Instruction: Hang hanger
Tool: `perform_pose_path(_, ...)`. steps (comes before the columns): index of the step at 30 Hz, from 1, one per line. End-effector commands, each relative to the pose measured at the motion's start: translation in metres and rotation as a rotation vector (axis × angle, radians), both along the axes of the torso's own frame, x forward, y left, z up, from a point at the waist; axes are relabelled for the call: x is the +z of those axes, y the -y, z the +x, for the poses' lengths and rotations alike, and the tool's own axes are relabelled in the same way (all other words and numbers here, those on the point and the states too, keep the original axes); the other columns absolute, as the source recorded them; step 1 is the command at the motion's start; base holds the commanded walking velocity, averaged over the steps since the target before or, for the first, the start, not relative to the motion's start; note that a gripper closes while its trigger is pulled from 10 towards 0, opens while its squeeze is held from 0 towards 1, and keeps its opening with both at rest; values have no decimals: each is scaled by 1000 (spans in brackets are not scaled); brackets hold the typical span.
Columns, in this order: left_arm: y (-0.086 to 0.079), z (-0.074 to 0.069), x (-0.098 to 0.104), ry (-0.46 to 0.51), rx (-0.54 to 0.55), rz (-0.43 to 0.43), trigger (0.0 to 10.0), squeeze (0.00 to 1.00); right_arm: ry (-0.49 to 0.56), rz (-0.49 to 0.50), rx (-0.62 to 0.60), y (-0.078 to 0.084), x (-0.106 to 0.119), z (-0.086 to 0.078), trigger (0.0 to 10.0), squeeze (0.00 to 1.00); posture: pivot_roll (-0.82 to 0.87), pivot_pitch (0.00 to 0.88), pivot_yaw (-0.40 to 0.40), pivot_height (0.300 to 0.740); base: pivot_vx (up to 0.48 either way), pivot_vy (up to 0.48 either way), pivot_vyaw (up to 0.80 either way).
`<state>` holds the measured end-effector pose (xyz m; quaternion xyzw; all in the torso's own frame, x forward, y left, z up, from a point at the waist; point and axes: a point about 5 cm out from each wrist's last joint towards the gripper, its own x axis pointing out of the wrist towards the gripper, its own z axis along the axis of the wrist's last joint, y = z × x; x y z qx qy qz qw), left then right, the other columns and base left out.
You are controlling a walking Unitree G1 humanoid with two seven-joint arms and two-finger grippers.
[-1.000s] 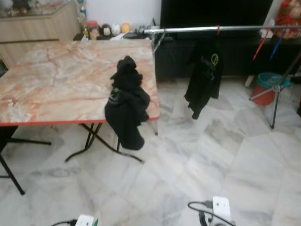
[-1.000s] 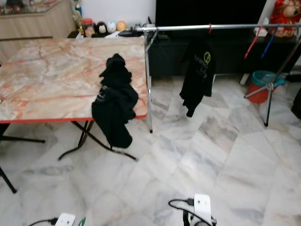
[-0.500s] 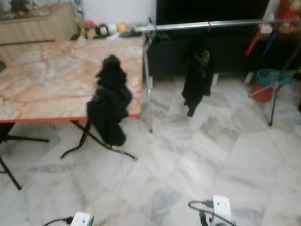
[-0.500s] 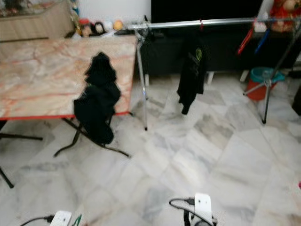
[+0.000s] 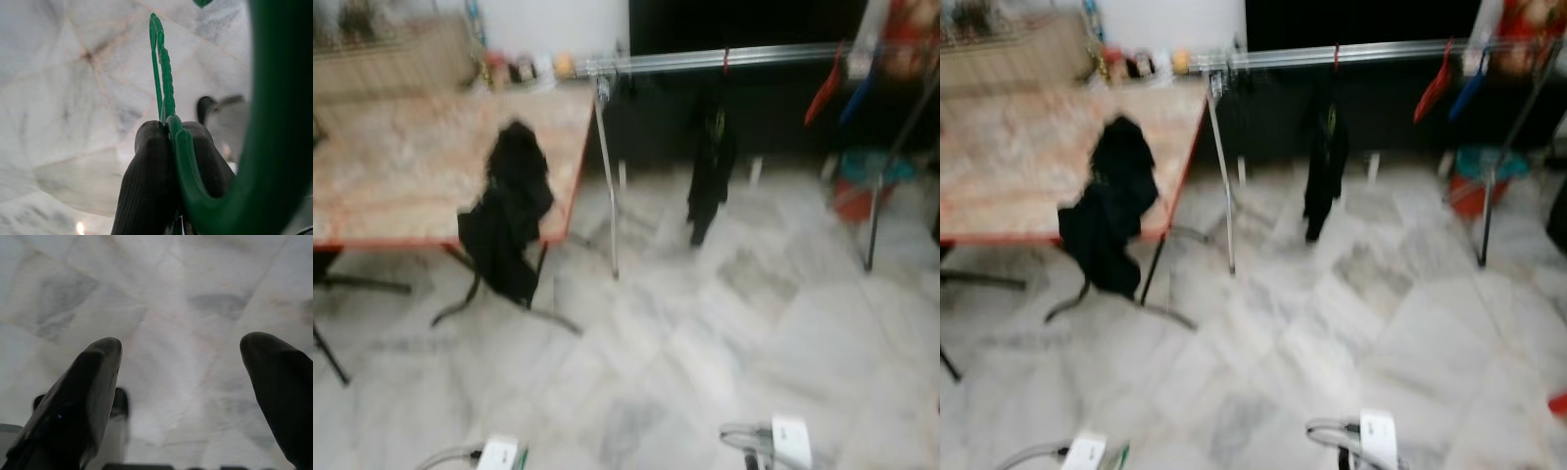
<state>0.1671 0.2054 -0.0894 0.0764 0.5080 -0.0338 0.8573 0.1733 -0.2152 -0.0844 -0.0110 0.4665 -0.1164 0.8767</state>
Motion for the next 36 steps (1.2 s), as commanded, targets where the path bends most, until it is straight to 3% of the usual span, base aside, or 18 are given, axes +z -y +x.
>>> perform_pose_path(1,-5,-4,-1,-22,1,21,10000,0,7,24,10,-10,0,3,10000,0,60,0,30,740,0,-300,0)
perform_pose_path(9,-11,-8,-1,-20,9,20,10000,0,4,24,10,-10,-1,3,10000,0,58,0,31,740,0,-295,0)
perform_pose_path(20,-14,-23,-6,-33,31,6,10000,0,-1,23,11,-10,-2,1,10000,0,54,0,31,740,0,0,0)
perform_pose_path(27,-8,-22,-7,-32,24,-1,10000,0,-3,21,11,-9,-2,0,10000,0,56,0,28,740,0,0,0)
perform_pose_path(36,-6,-14,-4,-22,21,-1,10000,0,-16,14,-4,-9,-2,-1,10000,0,56,0,26,740,307,0,0)
